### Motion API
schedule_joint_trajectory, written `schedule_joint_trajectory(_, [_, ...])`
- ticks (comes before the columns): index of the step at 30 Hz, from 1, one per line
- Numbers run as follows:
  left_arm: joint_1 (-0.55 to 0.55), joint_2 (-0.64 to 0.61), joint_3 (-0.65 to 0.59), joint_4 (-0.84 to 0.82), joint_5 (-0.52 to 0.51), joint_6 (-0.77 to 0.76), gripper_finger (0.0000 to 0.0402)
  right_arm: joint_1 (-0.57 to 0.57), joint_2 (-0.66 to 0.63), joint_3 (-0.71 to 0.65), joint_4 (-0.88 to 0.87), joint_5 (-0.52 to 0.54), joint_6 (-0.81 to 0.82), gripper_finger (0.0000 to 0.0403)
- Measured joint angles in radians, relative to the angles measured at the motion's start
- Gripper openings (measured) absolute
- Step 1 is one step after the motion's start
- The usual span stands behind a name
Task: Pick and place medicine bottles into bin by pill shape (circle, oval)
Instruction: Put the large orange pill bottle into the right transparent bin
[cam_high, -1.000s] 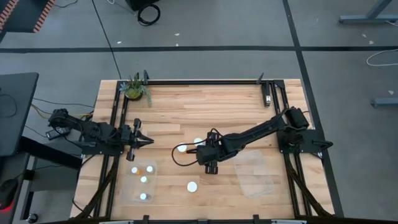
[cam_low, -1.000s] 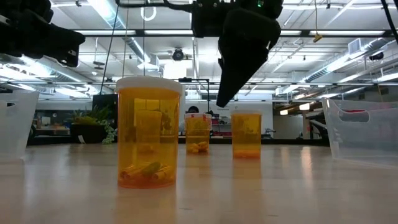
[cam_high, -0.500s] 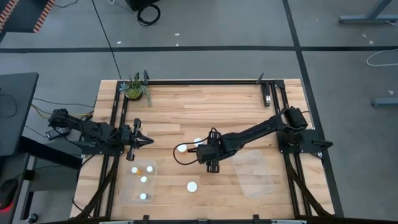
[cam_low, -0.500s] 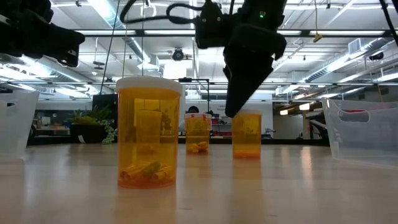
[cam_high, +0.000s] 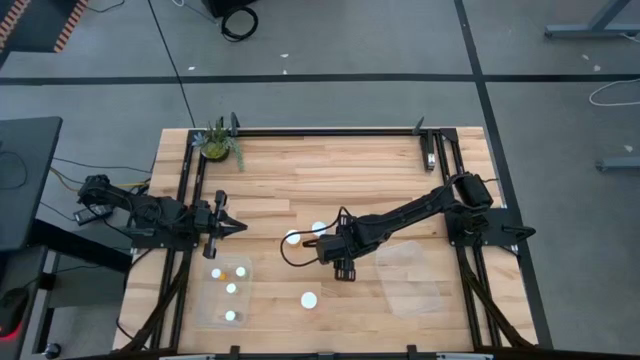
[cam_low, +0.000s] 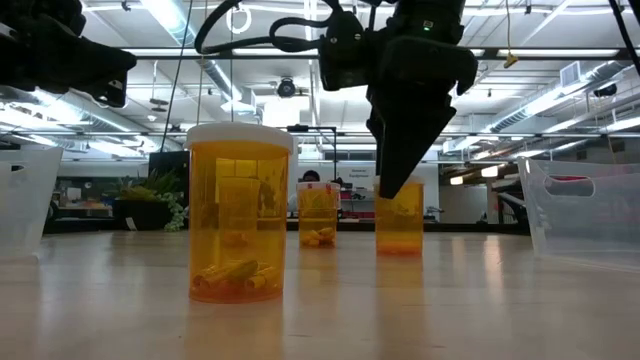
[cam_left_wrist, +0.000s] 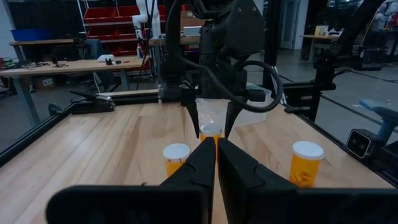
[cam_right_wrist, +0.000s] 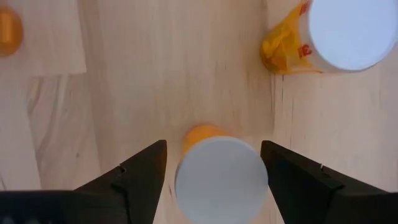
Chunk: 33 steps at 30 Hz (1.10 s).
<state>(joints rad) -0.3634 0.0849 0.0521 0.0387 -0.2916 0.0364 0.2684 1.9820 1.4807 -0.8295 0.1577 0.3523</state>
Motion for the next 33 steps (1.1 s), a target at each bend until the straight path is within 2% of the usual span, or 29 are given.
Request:
schedule_joint_trajectory(13, [0.0, 0.0, 0.0, 0.0, 0.0, 0.0, 0.0034, -0.012, -0.001, 0.0, -0.025, -0.036, 0.018, 0.0226])
schedule_joint_trajectory(21, [0.0, 0.0, 0.0, 0.0, 0.0, 0.0, 0.0023, -0.011, -0.005, 0.0, -0.069, -0.043, 0.026, 0.0231])
schedule_joint_trajectory(33, [0.0, 0.006, 0.0, -0.006, 0.0, 0.0, 0.0034, 0.01, -0.063, 0.053, -0.167, -0.067, 0.072, 0.023])
